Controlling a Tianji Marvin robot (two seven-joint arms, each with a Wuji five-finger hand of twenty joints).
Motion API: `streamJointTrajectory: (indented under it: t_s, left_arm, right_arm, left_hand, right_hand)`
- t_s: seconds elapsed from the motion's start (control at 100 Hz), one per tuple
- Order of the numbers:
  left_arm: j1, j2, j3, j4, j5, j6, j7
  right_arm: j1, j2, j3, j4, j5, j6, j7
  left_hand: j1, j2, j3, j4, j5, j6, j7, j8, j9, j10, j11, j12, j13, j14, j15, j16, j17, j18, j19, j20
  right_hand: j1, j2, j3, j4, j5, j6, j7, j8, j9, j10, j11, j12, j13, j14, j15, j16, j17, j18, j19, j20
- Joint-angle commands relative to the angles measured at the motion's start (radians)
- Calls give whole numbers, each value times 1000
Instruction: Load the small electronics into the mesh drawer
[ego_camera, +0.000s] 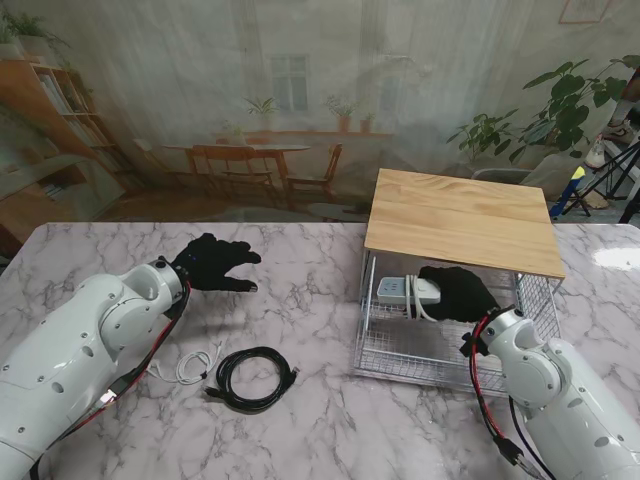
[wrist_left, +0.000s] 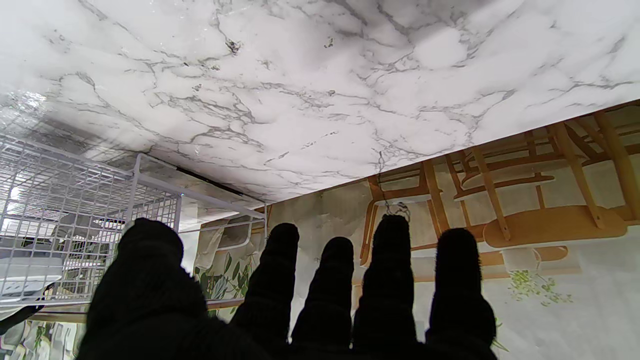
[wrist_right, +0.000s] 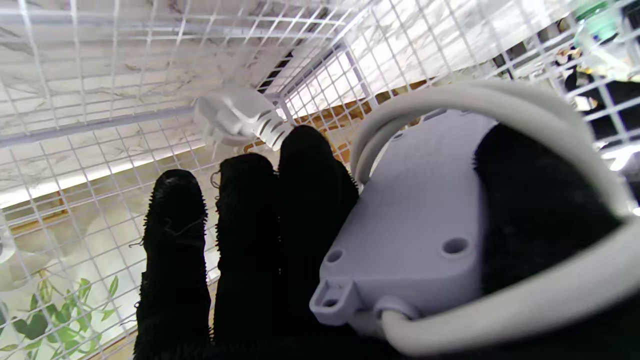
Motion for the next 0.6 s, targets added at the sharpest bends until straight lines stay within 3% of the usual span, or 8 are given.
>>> streamJointTrajectory:
  t_s: [0.0, 0.19, 0.31, 0.59]
  left_arm:
    - [1, 1, 2, 2, 2, -1, -12]
    - [3, 2, 3, 2, 6, -4, -13]
    - [4, 2, 5, 3, 7, -5, -16]
    - [6, 3, 8, 5, 10, -5, -13]
  right_arm:
    - [16, 7, -4, 23, -10, -9, 6]
    - [9, 11, -11, 10, -29, 1, 11]
    - [-6, 16, -5, -19, -36, 10, 39]
    - [-28, 25, 1, -56, -78, 52, 66]
  left_hand:
    - [2, 35, 2, 17, 0, 17, -11, 5, -12, -6, 7, 13, -10, -7, 5, 6, -17, -12, 9, 9]
    - [2, 36, 2, 17, 1, 17, -11, 5, -10, -5, 7, 14, -8, -7, 5, 7, -16, -12, 10, 9]
    - [3, 35, 2, 17, 1, 17, -11, 5, -9, -5, 8, 14, -7, -5, 6, 7, -16, -12, 10, 9]
    - [3, 36, 2, 17, 1, 16, -11, 5, -9, -7, 8, 14, -6, -7, 7, 8, -16, -12, 11, 10]
  right_hand:
    - [168, 186, 276, 4, 5, -581, 90, 35, -16, -81, -33, -16, -37, -41, -69, -12, -18, -41, -10, 5]
    - [184, 202, 258, 9, -27, -599, 65, 20, -66, -88, -69, -38, -74, -41, -87, -14, -41, -47, -8, 15]
    - [200, 210, 239, 16, -57, -571, 22, -72, -142, -80, -101, -53, -109, -20, -116, -23, -59, -39, -2, 34]
    - [173, 215, 212, 15, -139, -492, -16, -152, -325, -51, -123, -64, -198, 10, -171, -42, -84, -43, 3, 59]
